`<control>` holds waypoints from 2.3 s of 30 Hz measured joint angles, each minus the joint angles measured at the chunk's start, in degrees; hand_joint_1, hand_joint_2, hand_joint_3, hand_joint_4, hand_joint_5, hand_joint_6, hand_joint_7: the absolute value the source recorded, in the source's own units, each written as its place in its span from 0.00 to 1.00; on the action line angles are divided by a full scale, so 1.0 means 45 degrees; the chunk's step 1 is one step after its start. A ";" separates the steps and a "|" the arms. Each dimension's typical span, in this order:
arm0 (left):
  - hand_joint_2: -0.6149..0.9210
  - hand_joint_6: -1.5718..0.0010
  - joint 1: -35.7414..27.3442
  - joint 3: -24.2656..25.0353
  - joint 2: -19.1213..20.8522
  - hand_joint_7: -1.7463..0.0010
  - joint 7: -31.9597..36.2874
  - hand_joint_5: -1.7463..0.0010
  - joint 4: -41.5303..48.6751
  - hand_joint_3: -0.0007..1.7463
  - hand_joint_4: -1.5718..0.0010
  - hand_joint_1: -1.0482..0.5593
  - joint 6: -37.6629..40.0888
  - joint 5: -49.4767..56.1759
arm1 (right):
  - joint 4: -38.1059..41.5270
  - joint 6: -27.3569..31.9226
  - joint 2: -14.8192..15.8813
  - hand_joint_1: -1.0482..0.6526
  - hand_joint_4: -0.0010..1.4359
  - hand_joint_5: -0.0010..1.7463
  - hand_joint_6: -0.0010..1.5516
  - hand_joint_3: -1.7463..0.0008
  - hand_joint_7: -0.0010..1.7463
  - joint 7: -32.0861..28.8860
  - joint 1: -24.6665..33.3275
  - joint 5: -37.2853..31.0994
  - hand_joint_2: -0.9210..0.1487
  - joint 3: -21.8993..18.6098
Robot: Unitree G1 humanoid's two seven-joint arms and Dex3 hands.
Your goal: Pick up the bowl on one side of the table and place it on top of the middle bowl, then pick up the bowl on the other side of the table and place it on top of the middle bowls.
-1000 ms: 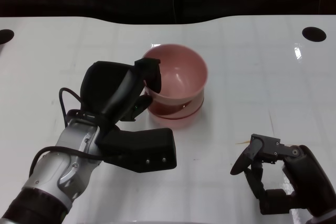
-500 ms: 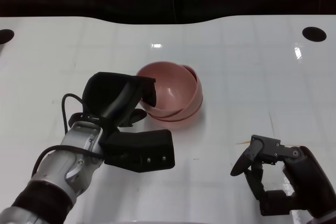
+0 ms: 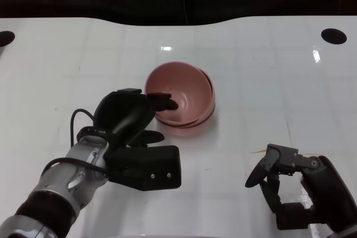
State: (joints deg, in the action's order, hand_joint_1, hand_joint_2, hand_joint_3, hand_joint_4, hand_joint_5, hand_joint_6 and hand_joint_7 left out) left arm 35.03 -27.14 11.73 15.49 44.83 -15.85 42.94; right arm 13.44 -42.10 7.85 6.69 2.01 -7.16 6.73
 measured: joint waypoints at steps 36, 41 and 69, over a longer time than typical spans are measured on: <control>1.00 0.68 -0.7807 0.3937 0.1922 0.93 -0.1386 0.54 -0.9545 0.10 0.80 0.44 -0.2795 -0.4202 | 0.0087 0.0125 -0.0049 0.51 0.61 1.00 0.52 0.25 0.77 0.0008 -0.0002 -0.0030 0.47 0.0023; 1.00 0.53 -0.9101 0.4512 0.0871 0.86 -0.1481 0.45 -0.9669 0.11 0.66 0.48 -0.4263 -0.6772 | 0.0080 0.0147 -0.0052 0.51 0.61 1.00 0.51 0.25 0.77 0.0011 0.0005 -0.0029 0.47 0.0023; 0.76 0.48 -1.0403 0.5877 -0.2151 0.13 -0.5171 0.01 -0.8509 0.59 0.45 0.58 -0.4528 -1.2389 | 0.0126 0.0450 -0.0064 0.52 0.59 1.00 0.52 0.30 0.75 0.0812 -0.0065 0.0725 0.42 -0.0018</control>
State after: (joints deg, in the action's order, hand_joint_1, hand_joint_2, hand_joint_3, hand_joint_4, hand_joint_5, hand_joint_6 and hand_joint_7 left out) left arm -11.78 -0.70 2.06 -7.78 6.54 -36.22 -12.81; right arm 14.00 -40.08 7.56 10.34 1.72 -3.90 6.65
